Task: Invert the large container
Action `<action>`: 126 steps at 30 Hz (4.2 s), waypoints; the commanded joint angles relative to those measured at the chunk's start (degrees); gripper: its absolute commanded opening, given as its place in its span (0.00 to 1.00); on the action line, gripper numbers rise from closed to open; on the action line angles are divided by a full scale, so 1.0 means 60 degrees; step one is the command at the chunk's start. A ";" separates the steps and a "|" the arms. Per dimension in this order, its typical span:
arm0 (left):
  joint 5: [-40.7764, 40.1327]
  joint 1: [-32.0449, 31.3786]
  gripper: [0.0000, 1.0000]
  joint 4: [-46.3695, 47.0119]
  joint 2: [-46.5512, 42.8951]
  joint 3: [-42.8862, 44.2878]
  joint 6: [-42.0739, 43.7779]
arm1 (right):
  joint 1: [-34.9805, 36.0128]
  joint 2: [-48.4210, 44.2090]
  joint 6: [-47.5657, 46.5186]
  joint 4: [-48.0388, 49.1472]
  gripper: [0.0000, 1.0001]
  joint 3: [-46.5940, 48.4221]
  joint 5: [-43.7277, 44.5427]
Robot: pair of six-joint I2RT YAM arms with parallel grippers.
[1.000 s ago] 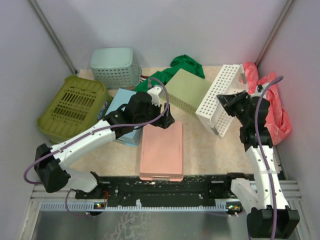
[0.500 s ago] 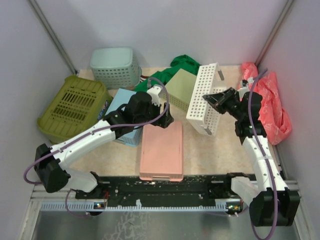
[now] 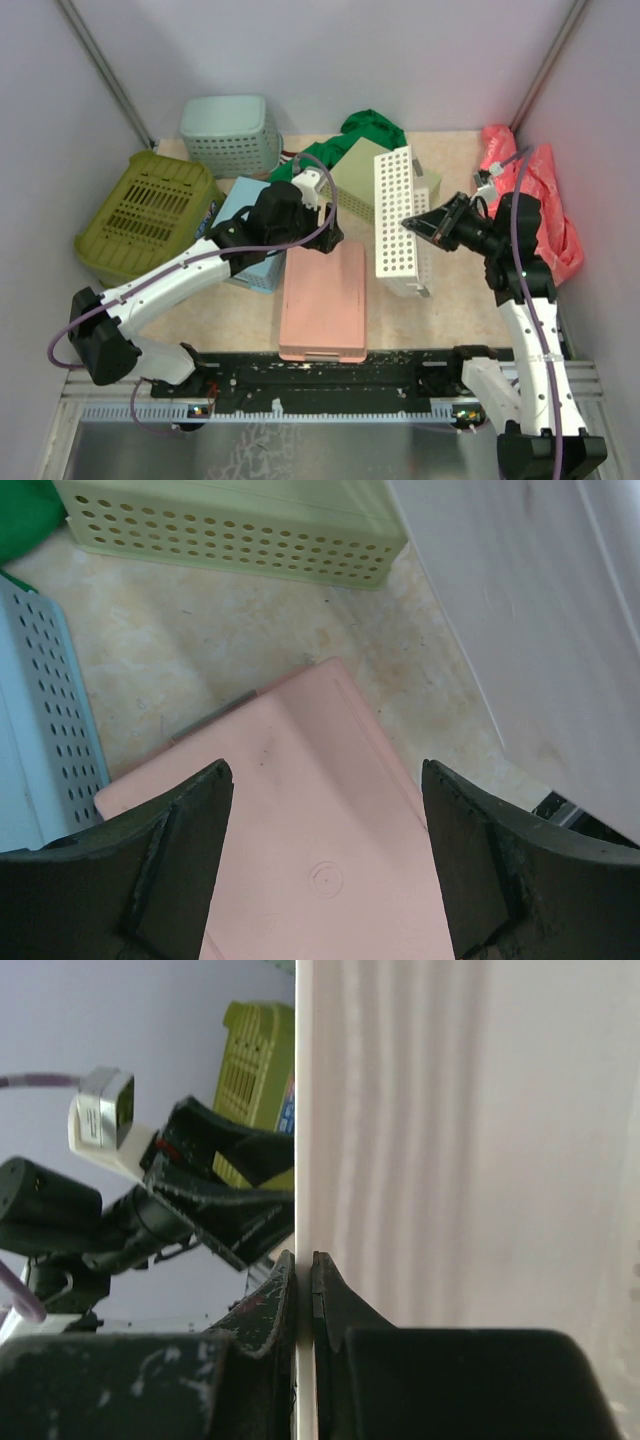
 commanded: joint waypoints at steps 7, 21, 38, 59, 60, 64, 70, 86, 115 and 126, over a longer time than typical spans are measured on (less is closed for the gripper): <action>-0.0382 0.0320 0.82 0.0112 -0.0064 0.0193 0.0237 | 0.0090 -0.0571 -0.0558 -0.2011 0.00 0.0075 -0.1808; -0.0470 0.0380 0.82 0.0097 -0.0213 0.0000 0.0188 | 0.0087 0.0442 0.0114 0.0920 0.00 -0.0948 -0.0208; -0.0572 0.0394 0.82 -0.0075 -0.0892 -0.0524 -0.0068 | -0.1045 0.4136 0.0449 0.5096 0.00 -0.0004 0.0855; -0.0559 0.0394 0.82 -0.0003 -0.0723 -0.0539 -0.0025 | -0.1365 0.2515 0.6282 0.9686 0.00 -0.2359 -0.1146; -0.0536 0.0404 0.82 0.0004 -0.0723 -0.0556 -0.0035 | -0.1370 0.2460 0.6431 0.9840 0.00 -0.2548 -0.1181; -0.0481 0.0398 0.82 0.0027 -0.0703 -0.0571 -0.0066 | -0.1380 0.2258 0.6595 1.0056 0.00 -0.3088 -0.1456; -0.0517 0.0398 0.82 0.0011 -0.0699 -0.0554 -0.0023 | -0.1384 0.2132 0.6559 1.0076 0.00 -0.3902 -0.1713; -0.0309 0.0394 0.82 0.0055 -0.0450 -0.0333 -0.0002 | -0.1455 0.1593 0.6550 0.9611 0.00 -0.4530 -0.2033; -0.0004 0.0394 0.82 0.0143 -0.0079 -0.0192 0.0023 | -0.3237 0.0728 0.3221 0.4667 0.00 -0.5038 -0.3161; 0.0059 0.0395 0.82 0.0114 -0.0020 -0.0132 0.0091 | -0.4146 0.0672 -0.0774 -0.0140 0.22 -0.3718 -0.1040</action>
